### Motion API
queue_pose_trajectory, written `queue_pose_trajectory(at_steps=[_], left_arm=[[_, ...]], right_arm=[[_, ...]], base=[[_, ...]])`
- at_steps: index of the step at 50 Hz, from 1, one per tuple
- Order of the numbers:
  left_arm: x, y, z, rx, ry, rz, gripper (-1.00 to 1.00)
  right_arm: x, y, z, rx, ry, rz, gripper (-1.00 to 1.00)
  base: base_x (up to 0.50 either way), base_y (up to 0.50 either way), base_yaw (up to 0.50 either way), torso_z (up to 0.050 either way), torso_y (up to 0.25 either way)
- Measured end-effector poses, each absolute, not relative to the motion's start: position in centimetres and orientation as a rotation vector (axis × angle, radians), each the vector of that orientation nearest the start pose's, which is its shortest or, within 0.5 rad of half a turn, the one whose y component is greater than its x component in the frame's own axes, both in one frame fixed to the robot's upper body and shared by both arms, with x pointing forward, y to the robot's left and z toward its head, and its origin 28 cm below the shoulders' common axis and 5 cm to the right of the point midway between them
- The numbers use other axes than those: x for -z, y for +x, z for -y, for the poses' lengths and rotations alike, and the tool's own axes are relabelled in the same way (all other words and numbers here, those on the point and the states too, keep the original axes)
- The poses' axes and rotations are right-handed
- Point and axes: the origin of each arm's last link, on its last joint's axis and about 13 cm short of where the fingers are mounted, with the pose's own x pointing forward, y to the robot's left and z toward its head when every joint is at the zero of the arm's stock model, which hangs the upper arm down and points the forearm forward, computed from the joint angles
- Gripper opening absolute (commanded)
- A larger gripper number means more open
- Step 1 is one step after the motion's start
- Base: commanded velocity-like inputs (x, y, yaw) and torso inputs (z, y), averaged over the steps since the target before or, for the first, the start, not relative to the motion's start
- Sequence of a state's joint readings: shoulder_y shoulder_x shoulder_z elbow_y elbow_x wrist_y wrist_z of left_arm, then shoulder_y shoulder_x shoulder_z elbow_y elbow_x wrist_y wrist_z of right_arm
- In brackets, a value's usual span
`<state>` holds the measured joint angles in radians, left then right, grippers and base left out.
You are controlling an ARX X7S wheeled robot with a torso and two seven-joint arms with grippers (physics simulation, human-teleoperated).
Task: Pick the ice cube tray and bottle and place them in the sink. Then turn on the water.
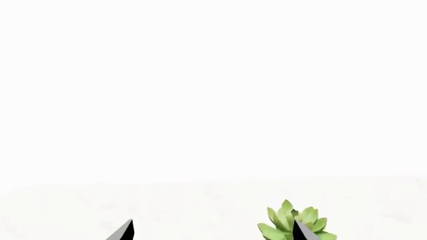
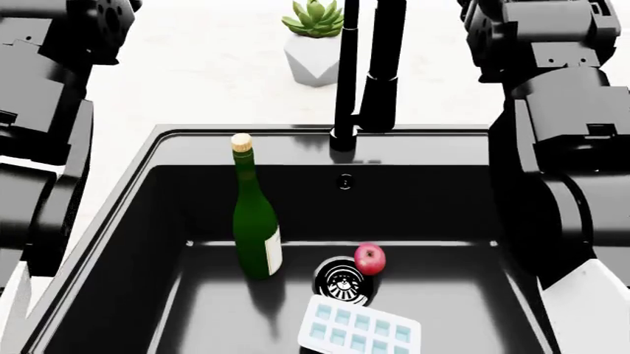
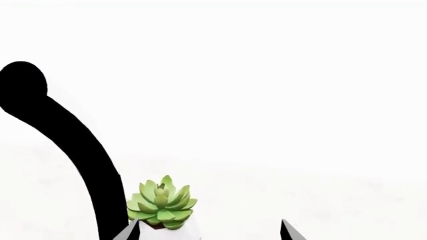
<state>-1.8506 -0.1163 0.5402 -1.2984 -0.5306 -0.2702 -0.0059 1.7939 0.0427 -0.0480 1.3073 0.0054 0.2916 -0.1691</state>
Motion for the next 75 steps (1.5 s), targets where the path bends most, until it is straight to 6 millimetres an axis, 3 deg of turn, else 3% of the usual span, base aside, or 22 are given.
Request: queue_pose_trajectory(at_steps=[59, 75], left_arm=[[-38.9, 42.3, -23.5, 0.013, 0.023, 0.206, 1.00], [-38.8, 42.4, -23.4, 0.011, 0.013, 0.204, 1.00]], right_arm=[[-35.7, 43.2, 11.3, -0.133, -0.023, 0.144, 1.00], [-34.7, 43.3, 11.3, -0.134, -0.009, 0.123, 1.00]], base=[[0.00, 0.00, 0.00, 0.000, -0.142], [0.00, 0.00, 0.00, 0.000, -0.003]])
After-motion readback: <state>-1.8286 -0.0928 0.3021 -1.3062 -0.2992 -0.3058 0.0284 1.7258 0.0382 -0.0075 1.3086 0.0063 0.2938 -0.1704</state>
